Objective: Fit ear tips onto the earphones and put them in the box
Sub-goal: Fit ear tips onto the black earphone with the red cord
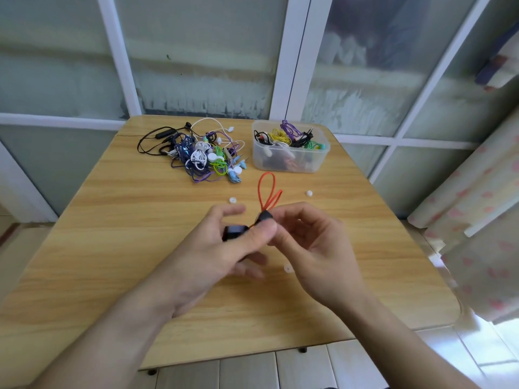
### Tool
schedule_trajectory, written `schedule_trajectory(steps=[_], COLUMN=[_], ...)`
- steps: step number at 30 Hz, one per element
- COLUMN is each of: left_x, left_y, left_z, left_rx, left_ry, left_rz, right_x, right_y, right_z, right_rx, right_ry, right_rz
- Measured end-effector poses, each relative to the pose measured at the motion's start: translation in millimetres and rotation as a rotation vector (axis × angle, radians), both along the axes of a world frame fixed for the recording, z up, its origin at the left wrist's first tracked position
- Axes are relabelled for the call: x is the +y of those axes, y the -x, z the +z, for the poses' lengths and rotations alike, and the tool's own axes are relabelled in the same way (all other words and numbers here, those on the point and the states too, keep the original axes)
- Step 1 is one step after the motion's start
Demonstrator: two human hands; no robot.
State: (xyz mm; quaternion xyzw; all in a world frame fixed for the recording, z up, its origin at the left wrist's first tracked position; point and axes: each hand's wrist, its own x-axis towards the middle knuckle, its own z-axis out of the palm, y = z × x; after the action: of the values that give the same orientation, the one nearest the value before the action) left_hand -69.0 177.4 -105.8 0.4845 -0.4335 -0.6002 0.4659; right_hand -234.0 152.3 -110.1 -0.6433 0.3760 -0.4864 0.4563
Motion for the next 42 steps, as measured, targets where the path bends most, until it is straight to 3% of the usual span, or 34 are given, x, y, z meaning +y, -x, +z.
schedule_trajectory(steps=[3, 6, 10, 13, 15, 17, 24, 30, 38, 40, 42], left_x=[1, 2, 0, -4, -5, -5, -5, -4, -2, -2, -2], left_y=[-2, 3, 7, 5, 3, 2, 4, 4, 3, 4, 3], left_z=[-4, -4, -4, -5, -5, -7, -5, -2, -1, 0, 0], left_rx=[-0.352, -0.425, -0.436, -0.353, -0.327, -0.352, -0.434, -0.457, -0.355, -0.331, -0.316], left_ry=[0.293, 0.455, 0.420, 0.357, 0.333, 0.327, 0.324, 0.274, 0.228, 0.228, 0.223], left_rz=[0.063, 0.043, 0.206, 0.275, 0.296, 0.299, 0.303, 0.287, 0.282, 0.277, 0.262], right_x=[-1, -3, -9, -28, -43, -53, -59, -61, -62, -60, -52], right_y=[1, 2, 6, 27, 45, 56, 54, 52, 51, 51, 48], right_z=[1, -1, 5, 10, 8, 2, -5, -4, -5, -4, 1], right_rx=[-0.008, 0.008, -0.021, 0.187, 0.474, 0.703, 0.884, 0.919, 0.952, 0.862, 0.656], right_ry=[-0.018, -0.020, -0.044, 0.036, 0.060, -0.008, -0.054, -0.031, -0.021, 0.024, 0.079], right_rz=[-0.011, -0.012, 0.016, -0.234, -0.369, -0.373, -0.293, -0.331, -0.326, -0.386, -0.447])
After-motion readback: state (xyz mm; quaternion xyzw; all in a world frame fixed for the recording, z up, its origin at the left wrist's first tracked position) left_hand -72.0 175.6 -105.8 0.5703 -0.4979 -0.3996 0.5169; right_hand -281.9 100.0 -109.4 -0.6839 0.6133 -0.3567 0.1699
